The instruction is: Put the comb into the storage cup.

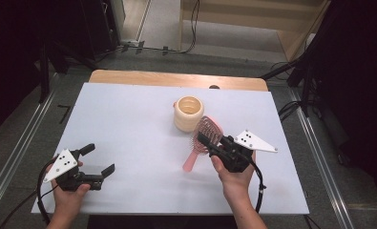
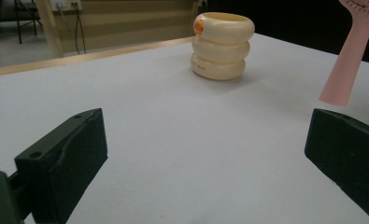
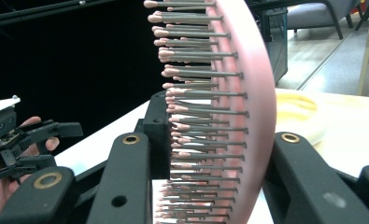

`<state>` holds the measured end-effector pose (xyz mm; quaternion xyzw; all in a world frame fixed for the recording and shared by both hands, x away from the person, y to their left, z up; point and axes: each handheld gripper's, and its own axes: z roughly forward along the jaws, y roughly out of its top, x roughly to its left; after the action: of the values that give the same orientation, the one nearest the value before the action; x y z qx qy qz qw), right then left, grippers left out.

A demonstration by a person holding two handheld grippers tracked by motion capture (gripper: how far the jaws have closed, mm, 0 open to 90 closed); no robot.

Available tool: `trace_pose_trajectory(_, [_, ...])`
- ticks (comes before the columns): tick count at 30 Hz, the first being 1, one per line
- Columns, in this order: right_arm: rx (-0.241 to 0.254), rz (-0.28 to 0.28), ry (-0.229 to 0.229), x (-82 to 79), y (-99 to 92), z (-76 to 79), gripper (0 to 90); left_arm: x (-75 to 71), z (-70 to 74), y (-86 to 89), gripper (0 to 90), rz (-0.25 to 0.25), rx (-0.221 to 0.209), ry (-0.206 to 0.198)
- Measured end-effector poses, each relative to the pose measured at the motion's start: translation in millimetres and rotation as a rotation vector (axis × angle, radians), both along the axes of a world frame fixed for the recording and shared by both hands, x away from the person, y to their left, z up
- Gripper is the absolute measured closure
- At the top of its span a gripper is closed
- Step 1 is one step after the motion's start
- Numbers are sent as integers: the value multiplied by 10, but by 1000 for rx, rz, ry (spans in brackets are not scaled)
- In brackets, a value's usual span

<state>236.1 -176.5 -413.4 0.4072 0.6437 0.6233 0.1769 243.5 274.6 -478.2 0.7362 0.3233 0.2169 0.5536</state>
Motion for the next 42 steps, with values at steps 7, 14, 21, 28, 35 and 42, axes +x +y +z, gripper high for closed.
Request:
trace_pose_trajectory(7, [-13, -1, -11, 27, -38, 58, 618, 6, -39, 94, 0, 40, -5, -11])
trace_pose_trajectory(14, [-19, -7, -20, 70, -59, 125, 618, -4, -75, 63, 0, 38, 1, -17])
trace_pose_trajectory(21, [-15, -9, -24, 126, -74, 175, 618, 6, -85, 70, 0, 41, -8, -4])
trace_pose_trajectory(28, [-26, -9, -28, 190, -67, 246, 618, 6, -88, 69, 0, 41, -3, -6])
trace_pose_trajectory(35, [-24, -11, -43, 247, -53, 336, 618, 4, -89, 68, 0, 40, -6, -4])
trace_pose_trajectory(42, [-28, -19, -43, 316, -51, 383, 618, 4, -91, 67, 0, 40, -6, -6])
